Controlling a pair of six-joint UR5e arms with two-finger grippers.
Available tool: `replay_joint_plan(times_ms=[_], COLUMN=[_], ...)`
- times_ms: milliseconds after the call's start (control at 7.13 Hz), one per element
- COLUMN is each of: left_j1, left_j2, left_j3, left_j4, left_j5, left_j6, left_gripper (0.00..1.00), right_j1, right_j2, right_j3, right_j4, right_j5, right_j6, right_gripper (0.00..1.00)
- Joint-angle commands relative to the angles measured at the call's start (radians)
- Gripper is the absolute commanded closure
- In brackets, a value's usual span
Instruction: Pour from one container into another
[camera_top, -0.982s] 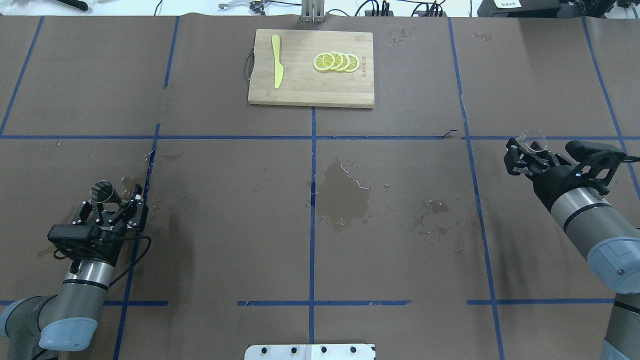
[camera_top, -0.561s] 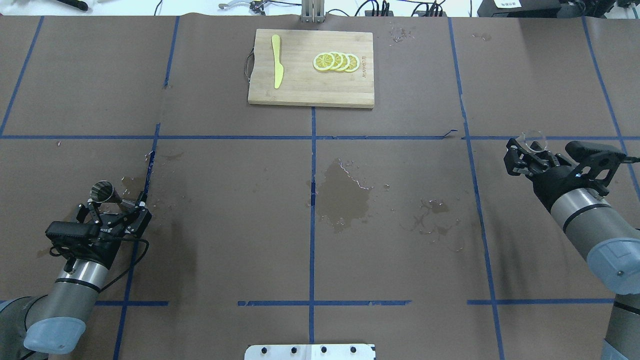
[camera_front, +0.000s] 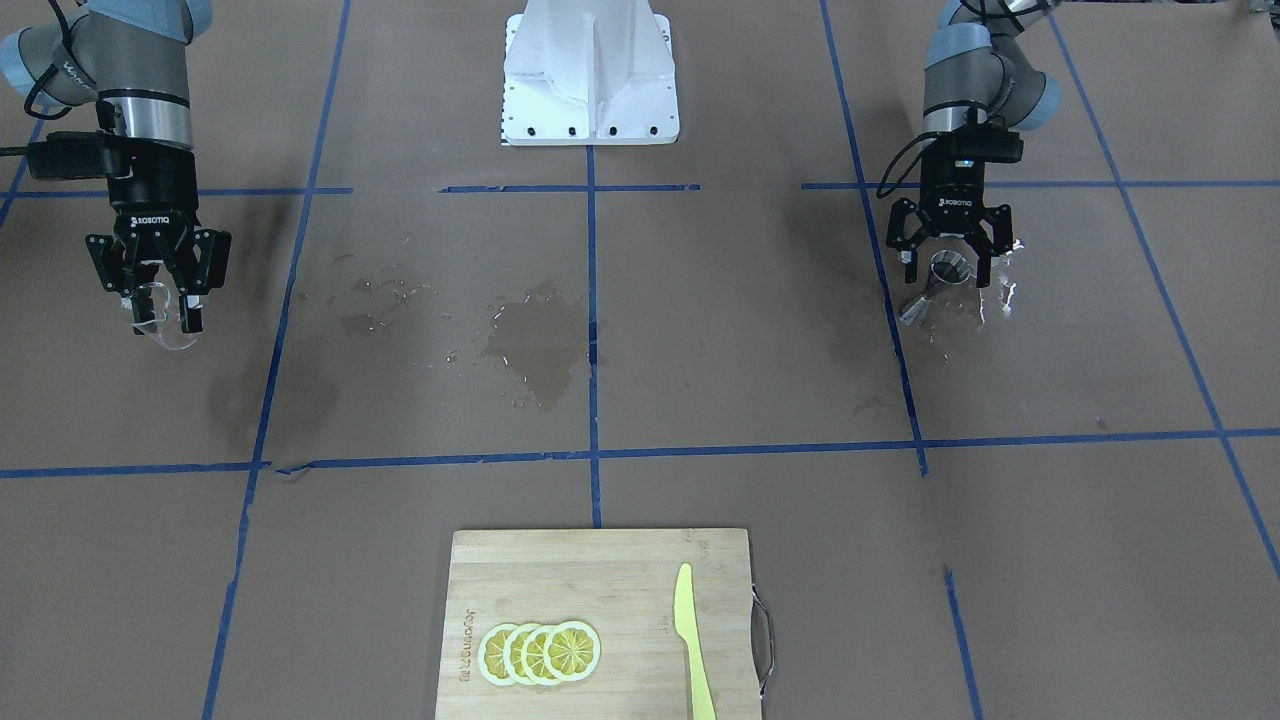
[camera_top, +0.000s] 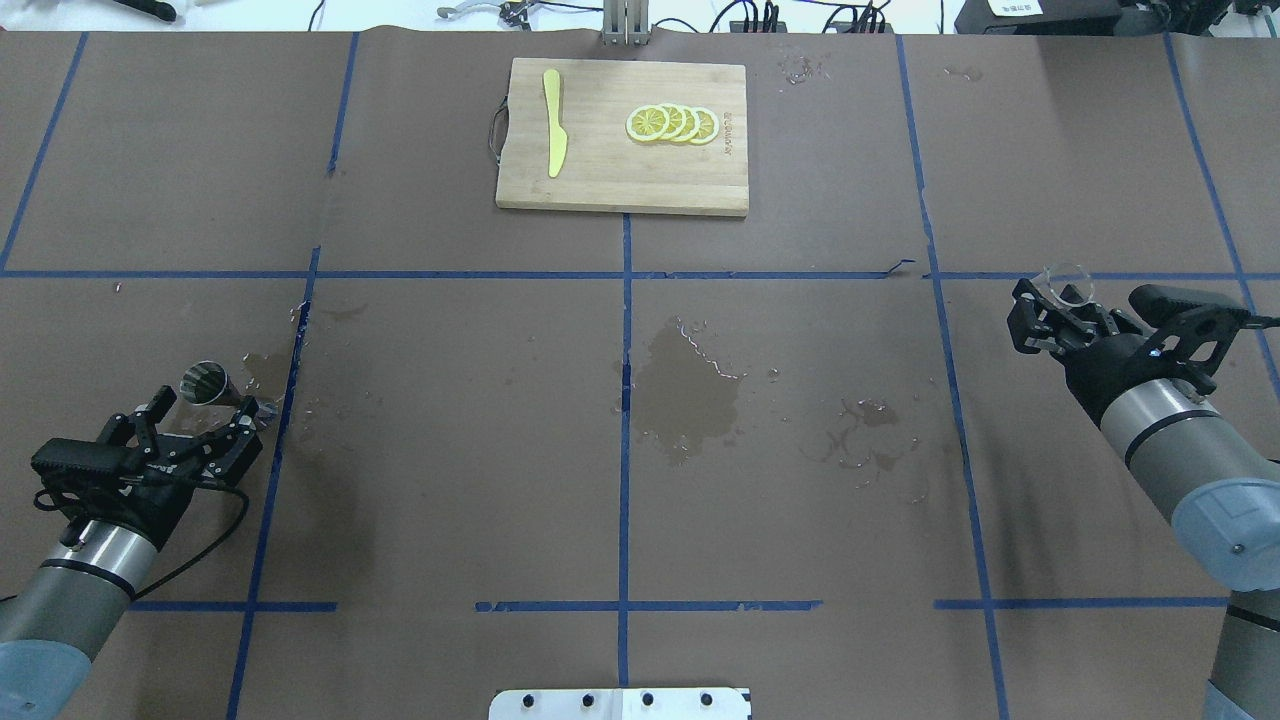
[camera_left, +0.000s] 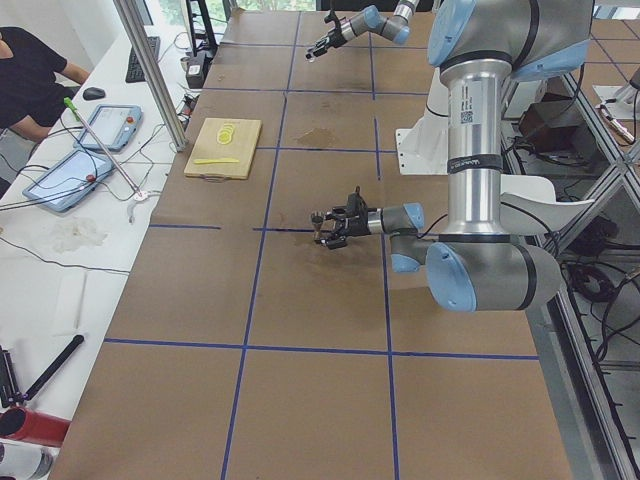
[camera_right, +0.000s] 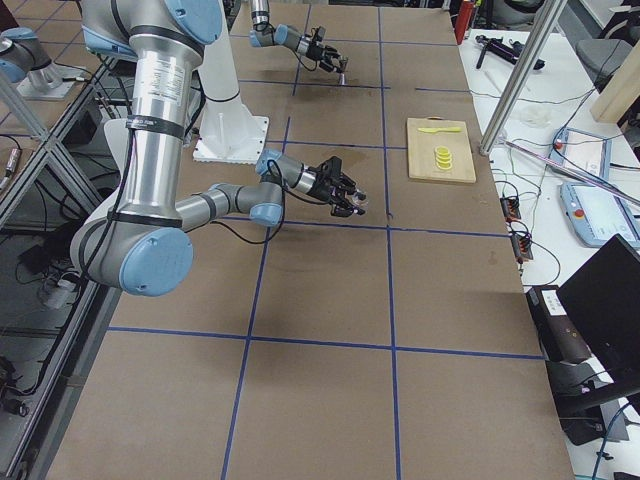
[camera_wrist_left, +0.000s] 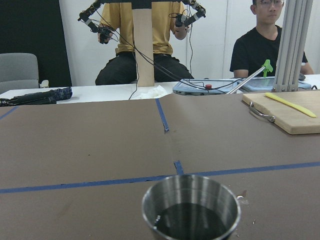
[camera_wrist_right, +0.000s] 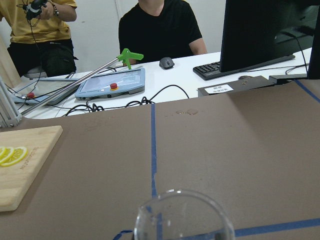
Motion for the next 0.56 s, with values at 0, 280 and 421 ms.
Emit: replay_joint_plan(times_ms=[0, 280, 421], left_j1=[0.0, 0.0, 0.0], left_j2=[0.018, 0.026, 0.083], left_j3=[-0.017, -0.056, -0.126], left_j4=[-0.001, 0.003, 0.003], left_j5=[-0.072, -0.176, -0.223], left_j6=[0.001, 0.001, 0.001], left_gripper=[0.0, 0.0, 0.0], right_j1=[-0.012, -0.017, -0.018], right_j2=[0.0, 0.0, 0.0], right_j3=[-0.014, -0.014, -0.014], right_j4=[0.0, 0.0, 0.0], right_j5=[-0.022, -0.03, -0.033], right_j6=[0.0, 0.0, 0.0], right_gripper=[1.0, 1.0, 1.0])
